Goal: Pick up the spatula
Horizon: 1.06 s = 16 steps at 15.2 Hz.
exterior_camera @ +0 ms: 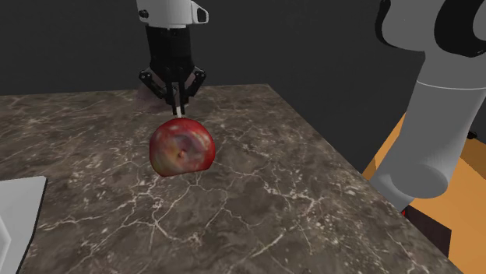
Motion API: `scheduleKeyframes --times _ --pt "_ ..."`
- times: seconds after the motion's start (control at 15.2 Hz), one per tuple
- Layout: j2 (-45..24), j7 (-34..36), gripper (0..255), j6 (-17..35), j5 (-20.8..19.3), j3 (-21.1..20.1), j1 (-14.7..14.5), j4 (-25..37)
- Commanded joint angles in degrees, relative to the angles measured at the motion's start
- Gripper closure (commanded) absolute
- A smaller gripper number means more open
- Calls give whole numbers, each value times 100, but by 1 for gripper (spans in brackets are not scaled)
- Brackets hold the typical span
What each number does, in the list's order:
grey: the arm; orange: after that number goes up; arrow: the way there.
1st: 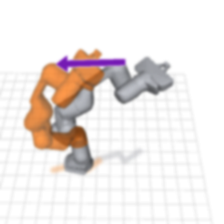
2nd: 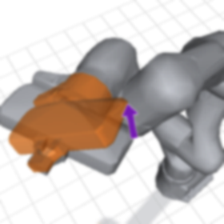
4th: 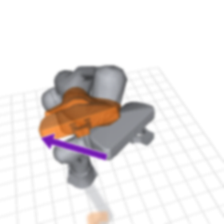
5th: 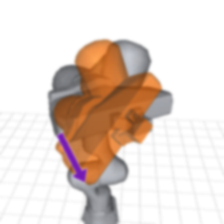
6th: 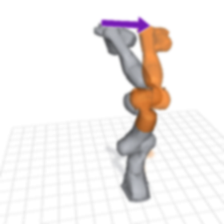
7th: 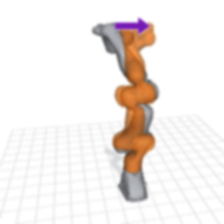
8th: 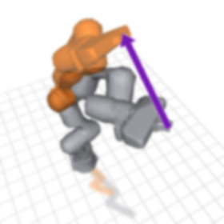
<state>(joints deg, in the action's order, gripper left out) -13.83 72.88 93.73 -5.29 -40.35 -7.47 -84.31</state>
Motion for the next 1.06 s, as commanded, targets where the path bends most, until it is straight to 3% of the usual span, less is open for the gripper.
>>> scheduleKeyframes --times 0.0,0.86,0.99 --pt "-29 12 255 -133 -18 -4 -24 157" --pt "-474 175 255 -1345 -311 -26 -393 1748" --pt "-482 178 255 -1361 -315 -25 -400 1770"
